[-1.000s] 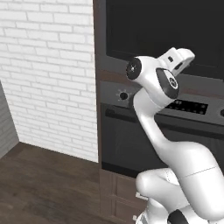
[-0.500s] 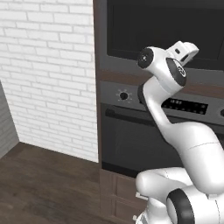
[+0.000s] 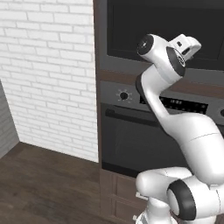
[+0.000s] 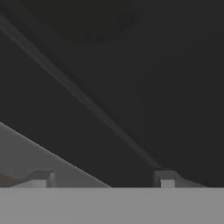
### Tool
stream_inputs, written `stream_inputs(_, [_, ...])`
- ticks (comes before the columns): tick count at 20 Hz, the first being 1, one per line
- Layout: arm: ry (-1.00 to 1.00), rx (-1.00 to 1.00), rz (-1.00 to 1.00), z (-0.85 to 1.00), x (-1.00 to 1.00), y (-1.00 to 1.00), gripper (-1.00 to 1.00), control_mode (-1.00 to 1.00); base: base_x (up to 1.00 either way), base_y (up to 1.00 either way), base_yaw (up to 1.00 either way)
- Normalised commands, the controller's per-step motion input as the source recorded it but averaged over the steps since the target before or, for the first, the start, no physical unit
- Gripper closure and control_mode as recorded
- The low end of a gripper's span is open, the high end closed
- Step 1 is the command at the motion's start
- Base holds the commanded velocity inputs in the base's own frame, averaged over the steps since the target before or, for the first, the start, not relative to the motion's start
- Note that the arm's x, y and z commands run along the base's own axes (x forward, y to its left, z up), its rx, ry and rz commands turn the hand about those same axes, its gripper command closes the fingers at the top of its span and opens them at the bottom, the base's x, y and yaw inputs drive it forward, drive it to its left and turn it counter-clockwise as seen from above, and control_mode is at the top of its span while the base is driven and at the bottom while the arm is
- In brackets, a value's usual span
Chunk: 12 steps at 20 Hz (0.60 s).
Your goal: Pick the potato from the sink and place it in the bowl. Then pick the bowl and place it in the microwave. Then close the microwave door and press the start button.
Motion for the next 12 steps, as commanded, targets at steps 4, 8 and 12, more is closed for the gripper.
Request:
stream_inputs(4, [-0.24,0.01,0.05,0.00,-0.92,-0.03,-1.00,-1.00,0.00,0.00,0.00])
stream_inputs(8, [-0.23,0.08,0.00,0.00,-1.00,0.00,-1.00,-1.00,0.00,0.00,0.00])
stream_inputs(12, [-0.09,0.17,0.00,0.03,-0.96,0.00,-1.00,-1.00,0.00,0.00,0.00])
